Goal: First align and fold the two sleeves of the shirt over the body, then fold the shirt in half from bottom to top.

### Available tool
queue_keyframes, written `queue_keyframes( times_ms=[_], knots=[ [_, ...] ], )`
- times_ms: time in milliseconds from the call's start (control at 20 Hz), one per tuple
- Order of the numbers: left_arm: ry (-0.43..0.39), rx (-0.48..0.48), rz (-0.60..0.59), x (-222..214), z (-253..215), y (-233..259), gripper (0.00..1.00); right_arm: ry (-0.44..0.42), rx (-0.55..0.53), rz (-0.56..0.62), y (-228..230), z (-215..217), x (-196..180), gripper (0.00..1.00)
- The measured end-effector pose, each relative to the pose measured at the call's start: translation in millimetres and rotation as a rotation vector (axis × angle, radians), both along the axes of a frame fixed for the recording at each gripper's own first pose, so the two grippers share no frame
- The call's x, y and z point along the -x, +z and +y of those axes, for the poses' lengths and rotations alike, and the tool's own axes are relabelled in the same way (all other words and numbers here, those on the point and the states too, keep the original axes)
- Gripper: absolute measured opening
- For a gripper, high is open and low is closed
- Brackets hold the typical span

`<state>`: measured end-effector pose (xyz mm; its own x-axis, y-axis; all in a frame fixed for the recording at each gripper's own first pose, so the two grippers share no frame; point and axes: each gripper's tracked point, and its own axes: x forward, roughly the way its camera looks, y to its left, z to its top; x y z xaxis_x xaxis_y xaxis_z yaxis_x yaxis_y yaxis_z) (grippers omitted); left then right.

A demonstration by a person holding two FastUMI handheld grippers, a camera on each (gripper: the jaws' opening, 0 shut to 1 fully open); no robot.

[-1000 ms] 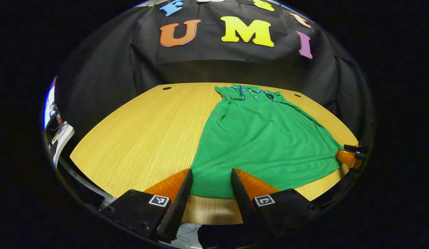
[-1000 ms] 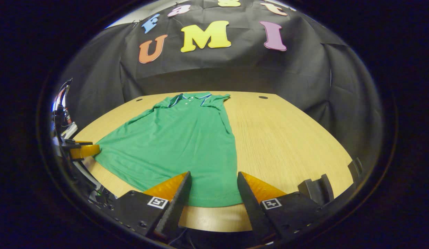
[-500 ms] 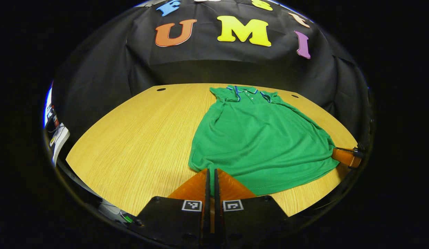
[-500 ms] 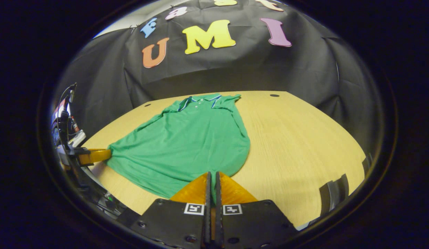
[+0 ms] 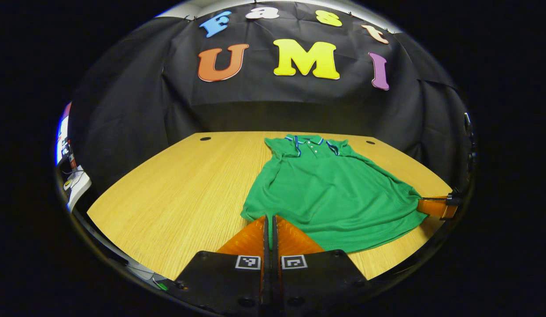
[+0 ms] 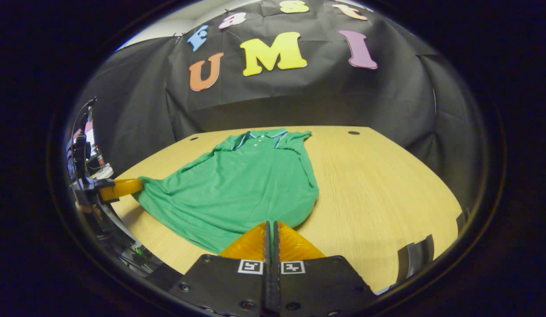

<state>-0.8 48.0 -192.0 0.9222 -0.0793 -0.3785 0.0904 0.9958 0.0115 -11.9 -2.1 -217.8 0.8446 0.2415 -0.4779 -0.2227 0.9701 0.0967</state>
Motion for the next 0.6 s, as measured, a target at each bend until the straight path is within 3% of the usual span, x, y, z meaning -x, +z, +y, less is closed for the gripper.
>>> queue_keyframes(
  times_ms=[300,600],
  knots=[
    [-0.035,-0.015,-0.132,-36,-21,56,0.03,-0.013,-0.008,-0.113,60,-3,-37,0.0],
    [-0.032,0.027,-0.22,-106,-32,85,0.03,-0.038,0.005,-0.181,96,-5,-105,0.0]
  ],
)
